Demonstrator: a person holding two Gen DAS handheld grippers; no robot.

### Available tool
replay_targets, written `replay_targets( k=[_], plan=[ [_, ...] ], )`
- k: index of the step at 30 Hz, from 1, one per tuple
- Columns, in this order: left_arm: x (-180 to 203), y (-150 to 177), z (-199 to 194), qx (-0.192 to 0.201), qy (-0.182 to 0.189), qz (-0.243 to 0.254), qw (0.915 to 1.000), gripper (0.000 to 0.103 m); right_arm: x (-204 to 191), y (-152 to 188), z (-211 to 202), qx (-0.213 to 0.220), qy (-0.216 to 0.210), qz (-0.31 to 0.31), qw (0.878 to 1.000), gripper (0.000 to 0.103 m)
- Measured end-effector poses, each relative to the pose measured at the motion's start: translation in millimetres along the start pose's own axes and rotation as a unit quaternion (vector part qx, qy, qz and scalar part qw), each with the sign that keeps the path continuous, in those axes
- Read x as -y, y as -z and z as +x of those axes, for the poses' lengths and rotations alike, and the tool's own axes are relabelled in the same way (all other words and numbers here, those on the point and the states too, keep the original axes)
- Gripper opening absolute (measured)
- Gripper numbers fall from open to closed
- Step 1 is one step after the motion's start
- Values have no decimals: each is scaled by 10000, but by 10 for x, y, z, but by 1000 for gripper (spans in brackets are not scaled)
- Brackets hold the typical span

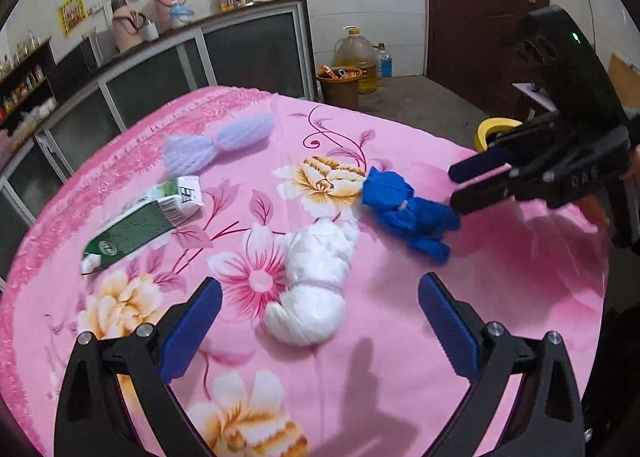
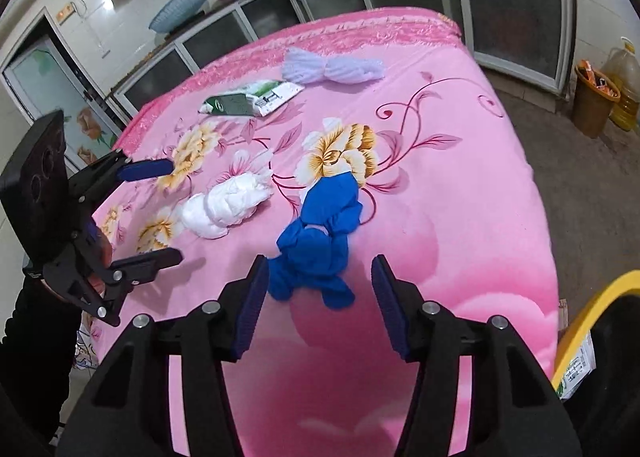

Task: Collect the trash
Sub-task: 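Move both grippers back over the table toward the tissue bundle, then grasp the white tissue bundle with the left gripper while the right grasps a blue glove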

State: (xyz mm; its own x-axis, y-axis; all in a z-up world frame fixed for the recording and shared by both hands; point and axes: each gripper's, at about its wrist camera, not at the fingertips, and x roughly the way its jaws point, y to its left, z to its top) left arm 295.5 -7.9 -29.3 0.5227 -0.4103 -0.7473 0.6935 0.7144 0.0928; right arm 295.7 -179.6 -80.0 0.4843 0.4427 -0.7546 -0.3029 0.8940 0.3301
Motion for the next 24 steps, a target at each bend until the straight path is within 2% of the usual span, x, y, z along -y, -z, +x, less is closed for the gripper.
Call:
replay_targets(
  k=[3, 9, 12, 14, 17, 20, 24],
  plan=[
    [-98, -23, 114, -16, 297, -159, 9994, 95, 14, -85, 142, -152, -6, 54, 9999, 50],
    [-210, 1, 324, -249, 469, -337, 9980, 93, -54, -178, 374, -412, 2, -18, 9991, 47],
    [-202, 24, 394, -340, 508, -327, 9976, 72, -45, -196, 443, -494, 119, -19, 9987, 38],
    [-185, 39, 473, -481, 580, -329, 9966, 38, -41, -202, 451, -519, 174, -39, 9985, 25],
    [-171, 52, 503, -477, 646, -357, 9961, 33, -34, -197, 414, -500, 190, 14, 9986, 17],
    [-182, 38, 357, -290, 808, -470, 9952, 32, -59, -184, 261, -340, 160, -15, 9993, 16],
    [-201, 34, 87, -76, 775, -584, 9953, 32, -65, -150, -15, -130, 110, 0, 9999, 16]
  ],
)
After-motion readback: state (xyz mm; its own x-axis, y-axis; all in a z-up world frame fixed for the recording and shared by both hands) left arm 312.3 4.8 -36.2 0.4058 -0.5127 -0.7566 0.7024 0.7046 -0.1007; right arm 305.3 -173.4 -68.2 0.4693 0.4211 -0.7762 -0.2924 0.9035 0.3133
